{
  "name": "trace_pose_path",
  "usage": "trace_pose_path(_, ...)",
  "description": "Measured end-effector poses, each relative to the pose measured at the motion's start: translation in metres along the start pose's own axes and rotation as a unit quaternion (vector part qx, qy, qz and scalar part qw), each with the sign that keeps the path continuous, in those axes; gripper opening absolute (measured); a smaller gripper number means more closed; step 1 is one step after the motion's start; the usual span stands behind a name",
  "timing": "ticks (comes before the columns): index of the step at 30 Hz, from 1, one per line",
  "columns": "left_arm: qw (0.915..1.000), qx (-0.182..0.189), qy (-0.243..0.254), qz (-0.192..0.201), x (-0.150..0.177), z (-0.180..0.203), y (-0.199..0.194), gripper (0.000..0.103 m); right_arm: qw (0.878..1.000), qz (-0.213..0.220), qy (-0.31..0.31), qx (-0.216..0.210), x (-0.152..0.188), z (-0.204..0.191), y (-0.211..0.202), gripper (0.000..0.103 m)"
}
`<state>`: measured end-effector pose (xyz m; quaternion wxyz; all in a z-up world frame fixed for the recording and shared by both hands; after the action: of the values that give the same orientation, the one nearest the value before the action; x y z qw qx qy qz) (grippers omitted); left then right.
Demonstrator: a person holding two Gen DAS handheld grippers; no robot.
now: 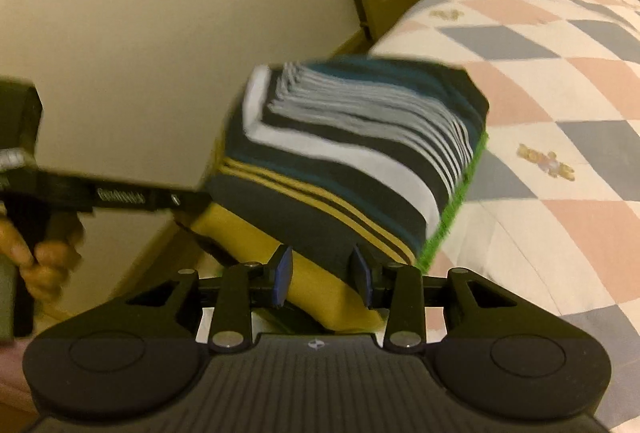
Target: Fold clothes
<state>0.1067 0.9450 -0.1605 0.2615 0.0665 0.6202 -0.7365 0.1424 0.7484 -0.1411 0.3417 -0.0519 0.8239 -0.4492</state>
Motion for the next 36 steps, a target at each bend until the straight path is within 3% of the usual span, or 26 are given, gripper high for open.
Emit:
trace_pose_path(2, 0.9998, -0.016, -0.007, 0.001, 0.000, 0.007, -0.017, 0.012, 1.000, 0.011, 0.003, -0.012, -0.005, -0.003, -0.017, 0.040)
trace_pose_path(5, 0.9986, -0.045, -0.028, -0.004, 0.001, 0.018, -0.042, 0.024, 1.000, 0.017, 0.012, -0.016, -0.008, -0.002, -0.040, 0.054)
trace_pose_path(16, 0.9892, -0.097, -0.102, 0.041, 0.032, 0.104, -0.100, 0.033, 0.999, 0.016, -0.021, -0.034, -0.004, 0.048, -0.111, 0.075)
trace_pose_path(18, 0.9856, -0.108, -0.123, 0.043, 0.041, 0.122, -0.103, 0.035, 0.999, 0.019, -0.036, -0.036, -0.002, 0.058, -0.126, 0.084)
trace_pose_path(27, 0.9706, -0.150, -0.172, 0.075, 0.083, 0.218, -0.141, 0.046, 0.995, 0.032, -0.082, -0.047, 0.014, 0.097, -0.208, 0.097)
trace_pose_path(36, 0.9606, -0.179, -0.184, 0.105, 0.120, 0.286, -0.187, 0.056, 0.992, 0.035, -0.093, -0.072, 0.040, 0.110, -0.257, 0.098)
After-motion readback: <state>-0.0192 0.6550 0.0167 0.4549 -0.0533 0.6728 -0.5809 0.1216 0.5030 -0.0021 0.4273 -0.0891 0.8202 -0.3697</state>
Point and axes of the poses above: each gripper's, at about its wrist camera, not at the fingertips, and y roughly the way its jaws point, z to its right, x to its underside, the point moved 6 cm from there along y, roughly the way its jaws point, and after that the axes turned 5 degrees about -z, right-handed, at the moved point
